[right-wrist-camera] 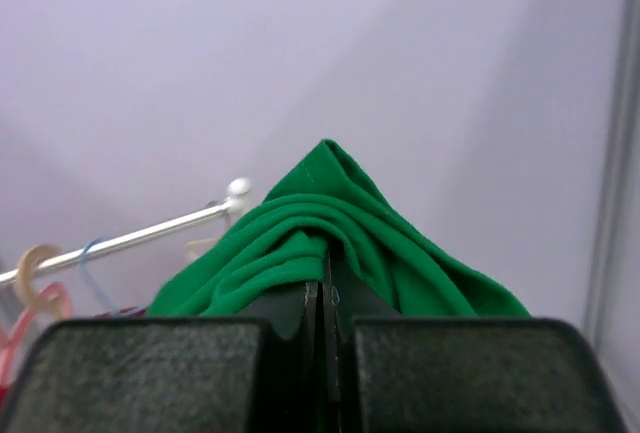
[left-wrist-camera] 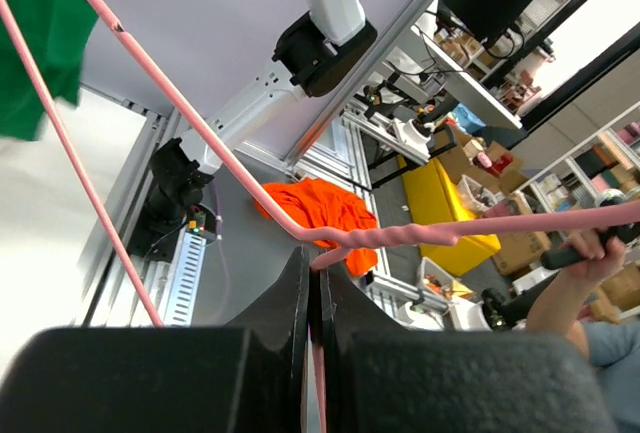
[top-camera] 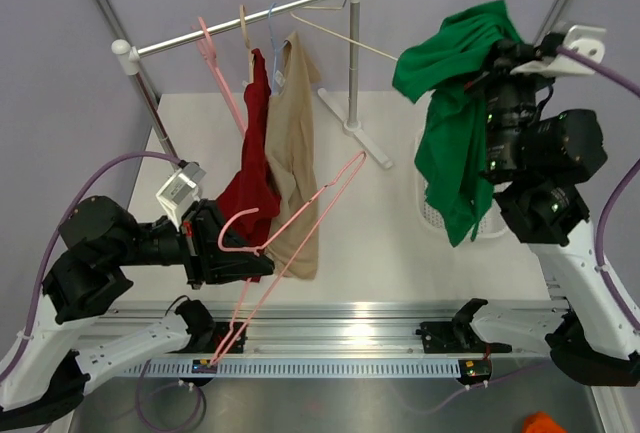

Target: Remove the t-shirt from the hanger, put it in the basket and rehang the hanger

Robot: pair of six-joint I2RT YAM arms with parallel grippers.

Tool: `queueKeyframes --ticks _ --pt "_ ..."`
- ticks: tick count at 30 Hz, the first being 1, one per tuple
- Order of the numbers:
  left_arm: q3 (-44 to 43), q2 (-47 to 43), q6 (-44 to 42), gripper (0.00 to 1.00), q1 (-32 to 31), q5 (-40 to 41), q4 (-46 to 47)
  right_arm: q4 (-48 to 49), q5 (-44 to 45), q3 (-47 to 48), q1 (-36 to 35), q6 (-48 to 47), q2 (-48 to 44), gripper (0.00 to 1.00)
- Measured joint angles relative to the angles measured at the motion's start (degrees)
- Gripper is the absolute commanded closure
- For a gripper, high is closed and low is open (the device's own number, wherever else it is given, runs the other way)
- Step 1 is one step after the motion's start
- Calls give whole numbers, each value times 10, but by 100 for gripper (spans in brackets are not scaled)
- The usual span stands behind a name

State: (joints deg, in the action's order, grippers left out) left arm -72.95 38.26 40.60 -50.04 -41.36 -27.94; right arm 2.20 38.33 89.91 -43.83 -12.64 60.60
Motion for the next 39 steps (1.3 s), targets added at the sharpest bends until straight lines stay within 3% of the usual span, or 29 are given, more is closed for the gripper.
queueKeyframes --ticks 7,12,15,19,31,34,36,38,39 --pt "28 -18 -52 100 -1 86 -47 -33 -17 200 146 -11 123 100" --pt "101 -45 -70 100 -1 195 -69 -46 -41 203 223 9 159 100" --pt "134 -67 -77 100 -1 251 -86 -44 -50 129 262 45 149 100" --pt "145 -68 -81 100 -1 278 -84 -33 -55 -39 289 95 108 100" --pt "170 -20 -73 100 -1 253 -18 -7 -26 -433 342 311 4 99" --pt "168 10 -63 100 -2 244 11 -23 -12 -494 342 353 -15 87" --pt "167 27 -56 100 -2 246 23 -43 -9 -514 342 376 -21 49" --pt "167 45 -46 100 -2 249 34 -69 -13 -519 342 393 -28 1" --pt "167 54 -41 100 -3 251 40 -81 -19 -518 342 396 -33 1"
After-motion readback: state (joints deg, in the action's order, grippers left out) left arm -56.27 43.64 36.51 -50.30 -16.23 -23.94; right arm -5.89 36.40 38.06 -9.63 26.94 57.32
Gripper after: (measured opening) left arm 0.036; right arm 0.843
